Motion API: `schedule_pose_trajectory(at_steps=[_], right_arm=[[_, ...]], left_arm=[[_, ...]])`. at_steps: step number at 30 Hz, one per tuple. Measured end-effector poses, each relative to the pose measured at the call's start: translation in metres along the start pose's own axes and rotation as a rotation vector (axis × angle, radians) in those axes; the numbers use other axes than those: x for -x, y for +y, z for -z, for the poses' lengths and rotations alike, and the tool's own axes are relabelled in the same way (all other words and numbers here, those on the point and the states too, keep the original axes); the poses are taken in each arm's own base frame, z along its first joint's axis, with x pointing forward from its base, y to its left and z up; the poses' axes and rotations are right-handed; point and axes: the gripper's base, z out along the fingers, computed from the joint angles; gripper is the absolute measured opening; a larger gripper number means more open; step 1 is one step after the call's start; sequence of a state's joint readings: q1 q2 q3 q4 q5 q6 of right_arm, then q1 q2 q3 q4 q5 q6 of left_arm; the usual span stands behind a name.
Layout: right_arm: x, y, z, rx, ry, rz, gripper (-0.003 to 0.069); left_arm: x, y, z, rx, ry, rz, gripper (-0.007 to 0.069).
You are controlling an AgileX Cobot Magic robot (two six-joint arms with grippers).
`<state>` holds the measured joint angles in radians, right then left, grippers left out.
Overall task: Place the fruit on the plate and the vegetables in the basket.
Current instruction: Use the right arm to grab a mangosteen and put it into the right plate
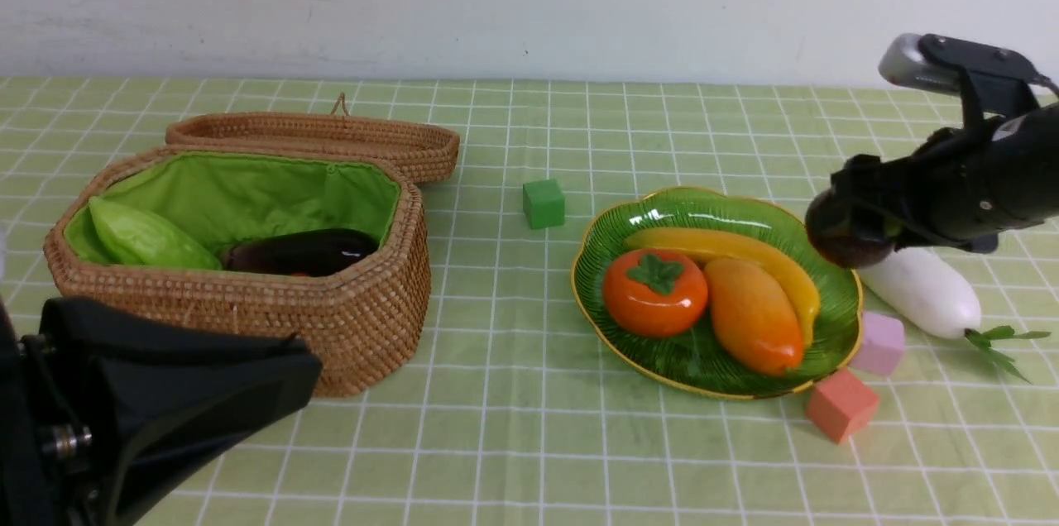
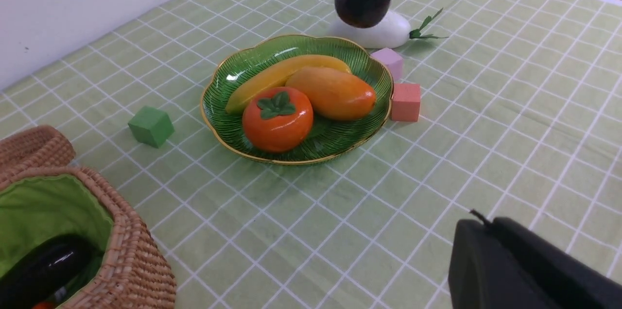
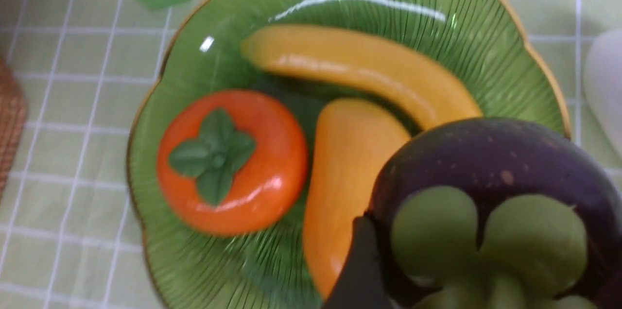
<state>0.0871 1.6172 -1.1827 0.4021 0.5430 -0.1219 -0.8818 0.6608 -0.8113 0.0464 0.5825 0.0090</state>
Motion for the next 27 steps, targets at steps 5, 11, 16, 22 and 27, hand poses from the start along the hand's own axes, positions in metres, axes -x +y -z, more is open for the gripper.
schedule_pose_trajectory(at_steps=[5, 11, 16, 22, 27], right_arm=[[-0.002, -0.009, -0.039, -0.02, 0.063, -0.017, 0.0566], [-0.006, -0.014, -0.056, -0.031, 0.1, -0.022, 0.058], [-0.005, -0.014, -0.056, -0.033, 0.097, -0.015, 0.0652], [-0.008, -0.015, -0.056, -0.044, 0.124, 0.012, 0.0665], [-0.01, -0.015, -0.055, -0.043, 0.152, 0.016, 0.0664]], left_arm=[[0.0, 0.0, 0.0, 0.0, 0.0, -0.001, 0.0001], [0.0, 0.0, 0.0, 0.0, 0.0, 0.0, 0.0001], [0.0, 0.0, 0.0, 0.0, 0.0, 0.0, 0.0002], [0.0, 0.0, 0.0, 0.0, 0.0, 0.0, 0.0002], [0.0, 0.0, 0.0, 0.0, 0.0, 0.0, 0.0002]])
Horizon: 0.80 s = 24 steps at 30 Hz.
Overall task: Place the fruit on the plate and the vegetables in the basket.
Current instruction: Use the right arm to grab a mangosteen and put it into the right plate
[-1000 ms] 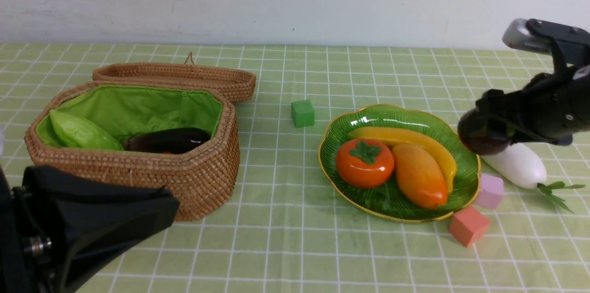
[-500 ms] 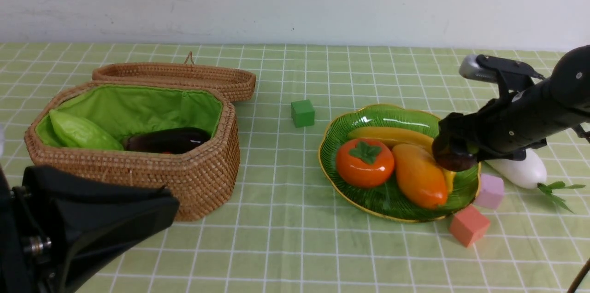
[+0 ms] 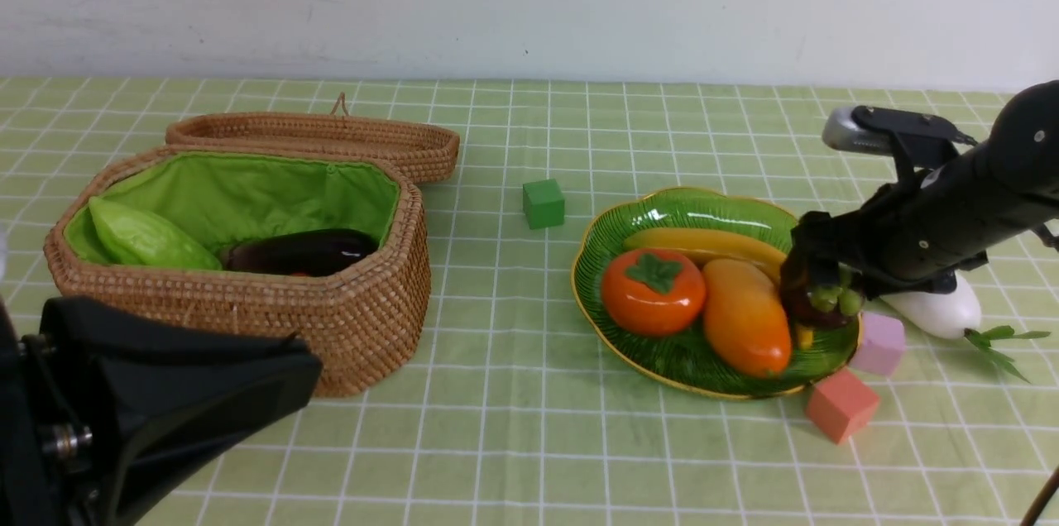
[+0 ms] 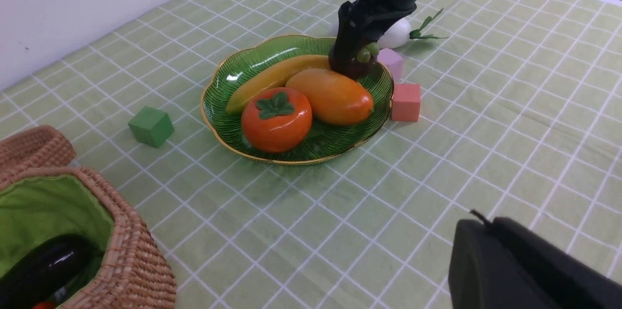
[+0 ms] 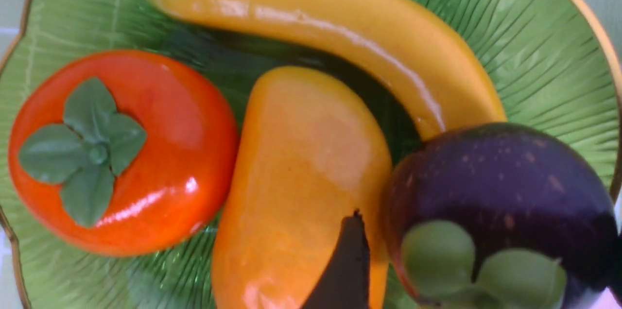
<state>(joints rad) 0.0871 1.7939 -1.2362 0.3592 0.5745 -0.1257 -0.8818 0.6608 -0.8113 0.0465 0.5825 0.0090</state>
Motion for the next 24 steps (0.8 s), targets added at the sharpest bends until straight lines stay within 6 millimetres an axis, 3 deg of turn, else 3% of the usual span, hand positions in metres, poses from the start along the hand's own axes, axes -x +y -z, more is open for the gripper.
schedule_pose_trajectory(at_steps=[18, 24], right_arm=[[-0.009, 0.005, 0.003, 0.044, 0.109, -0.035, 0.0612], [-0.005, 0.009, 0.022, 0.055, 0.068, -0.025, 0.0612]], left_arm=[[0.002, 0.0, 0.0, 0.0, -0.018, -0.033, 0.0], [0.002, 0.0, 0.0, 0.001, -0.02, -0.034, -0.0001]])
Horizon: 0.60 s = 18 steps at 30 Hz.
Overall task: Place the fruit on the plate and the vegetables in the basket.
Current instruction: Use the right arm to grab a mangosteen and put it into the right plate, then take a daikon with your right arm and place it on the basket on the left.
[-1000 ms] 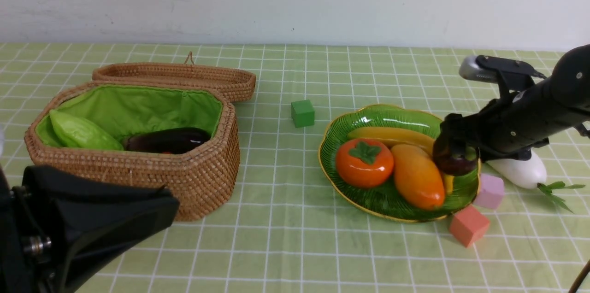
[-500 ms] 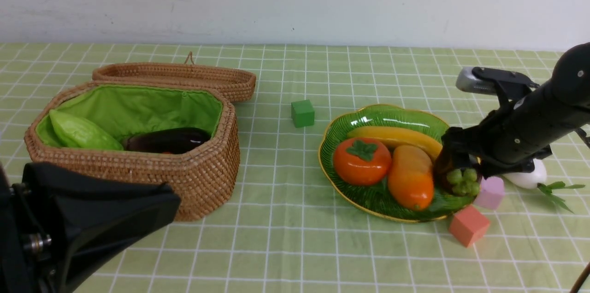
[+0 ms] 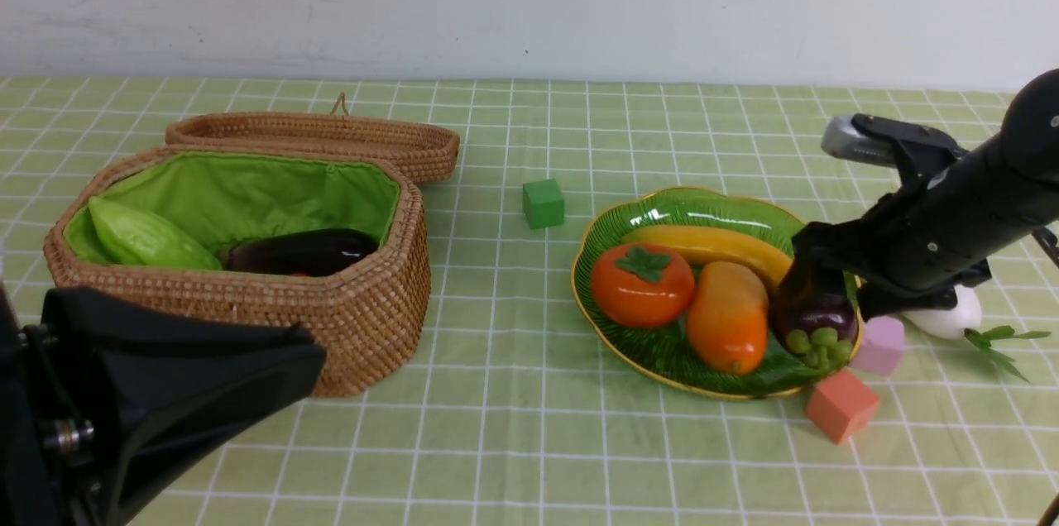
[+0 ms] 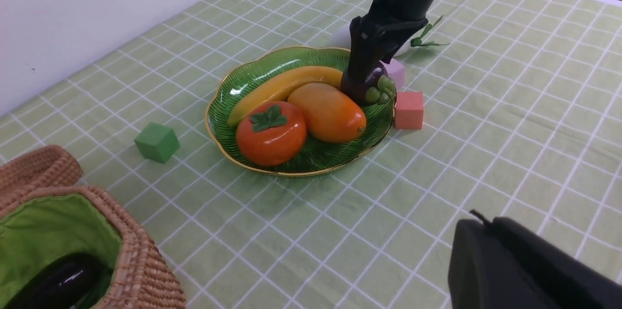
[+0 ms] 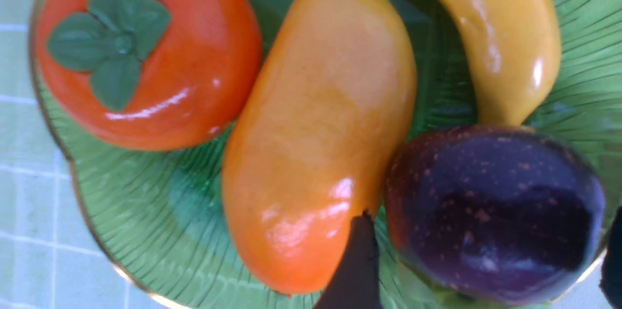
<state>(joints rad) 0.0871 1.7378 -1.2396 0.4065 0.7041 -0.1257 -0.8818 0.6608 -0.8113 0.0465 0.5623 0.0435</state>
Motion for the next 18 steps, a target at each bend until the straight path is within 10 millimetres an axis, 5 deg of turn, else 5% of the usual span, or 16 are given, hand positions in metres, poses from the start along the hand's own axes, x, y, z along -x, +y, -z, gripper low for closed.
schedule_pose_trajectory(at_steps=[9, 13, 18], right_arm=[[0.0, 0.009, 0.062, -0.065, -0.118, 0.142, 0.057], [0.004, -0.006, 0.097, -0.227, -0.108, 0.249, 0.0489], [0.029, -0.039, 0.102, -0.284, -0.01, 0.16, 0.0454]], left_arm=[[0.0, 0.0, 0.0, 0.0, -0.003, -0.003, -0.0008], [-0.001, 0.0, 0.0, -0.004, 0.015, 0.002, -0.0013], [-0.002, -0.004, 0.0, -0.044, 0.018, 0.027, -0.0013]])
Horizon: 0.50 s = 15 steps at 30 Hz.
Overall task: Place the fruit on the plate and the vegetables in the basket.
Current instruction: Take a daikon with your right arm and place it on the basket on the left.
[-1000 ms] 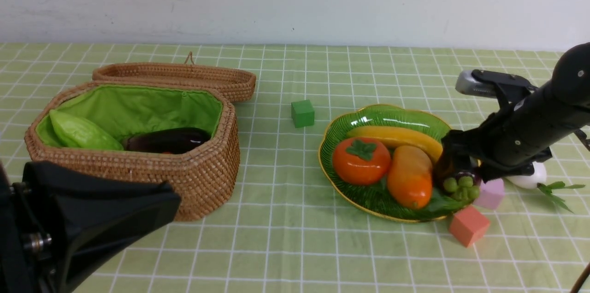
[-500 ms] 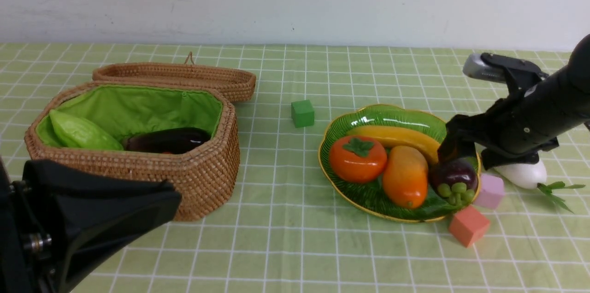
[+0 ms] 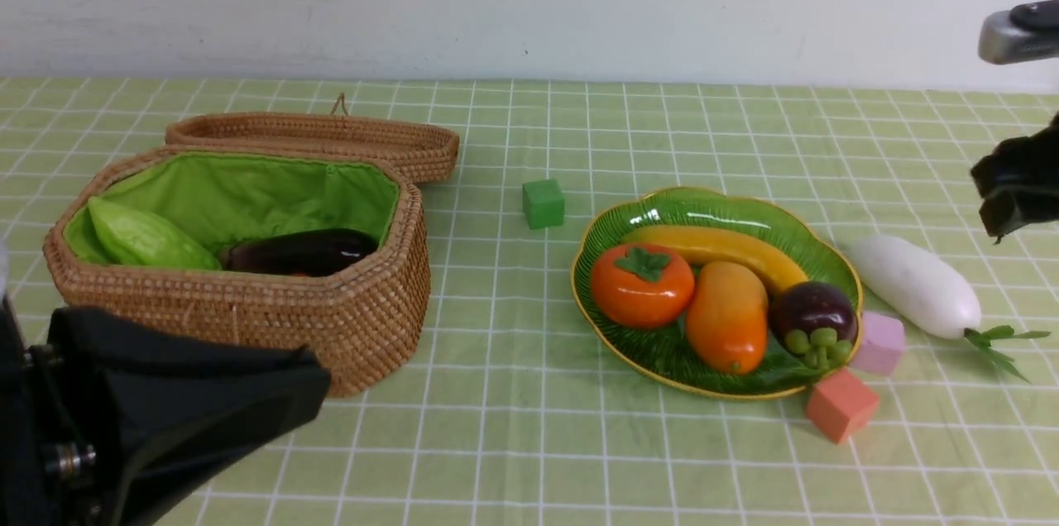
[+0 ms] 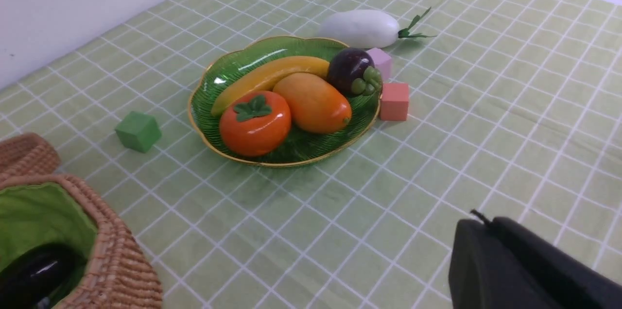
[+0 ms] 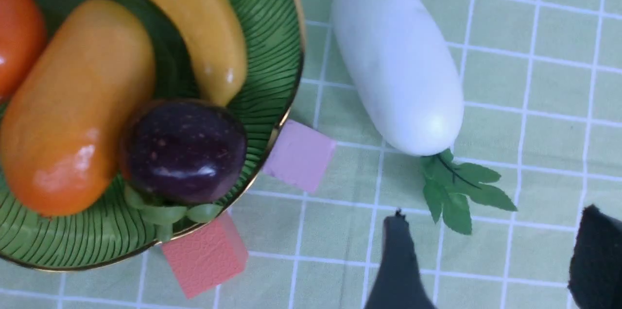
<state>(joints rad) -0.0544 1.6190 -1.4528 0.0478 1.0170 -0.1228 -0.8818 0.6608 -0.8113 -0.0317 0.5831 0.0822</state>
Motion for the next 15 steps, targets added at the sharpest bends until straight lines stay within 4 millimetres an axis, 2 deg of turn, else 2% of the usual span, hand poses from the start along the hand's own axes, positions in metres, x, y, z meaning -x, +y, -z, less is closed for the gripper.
schedule_pose_trajectory(at_steps=[2, 3, 4, 5, 8, 10, 13, 15], right_arm=[[0.016, -0.007, -0.015, 0.059, 0.045, -0.021, 0.0468], [0.015, -0.008, -0.015, 0.059, 0.049, -0.018, 0.0468], [0.027, -0.011, -0.03, 0.103, 0.071, -0.015, 0.0494], [0.028, -0.011, -0.032, 0.106, 0.071, -0.013, 0.0497], [0.045, -0.014, -0.063, 0.138, 0.094, 0.042, 0.0579], [0.05, -0.015, -0.075, 0.14, 0.102, 0.053, 0.0622], [0.054, -0.017, -0.086, 0.137, 0.109, 0.06, 0.0646], [0.054, -0.019, -0.101, 0.134, 0.131, 0.063, 0.0654]], left_arm=[[0.0, -0.003, 0.0, -0.035, -0.003, 0.007, -0.0013], [0.0, -0.003, 0.0, -0.038, -0.003, 0.002, -0.0013], [0.001, -0.006, -0.001, -0.07, -0.005, -0.003, -0.0013], [0.001, -0.007, -0.001, -0.074, -0.004, -0.004, -0.0013], [0.002, -0.013, -0.009, -0.142, 0.008, -0.015, -0.0013], [0.006, -0.015, -0.013, -0.168, 0.005, -0.01, -0.0013], [0.012, -0.015, -0.016, -0.176, -0.012, -0.008, -0.0013], [0.023, -0.014, -0.016, -0.174, -0.05, -0.011, -0.0013]])
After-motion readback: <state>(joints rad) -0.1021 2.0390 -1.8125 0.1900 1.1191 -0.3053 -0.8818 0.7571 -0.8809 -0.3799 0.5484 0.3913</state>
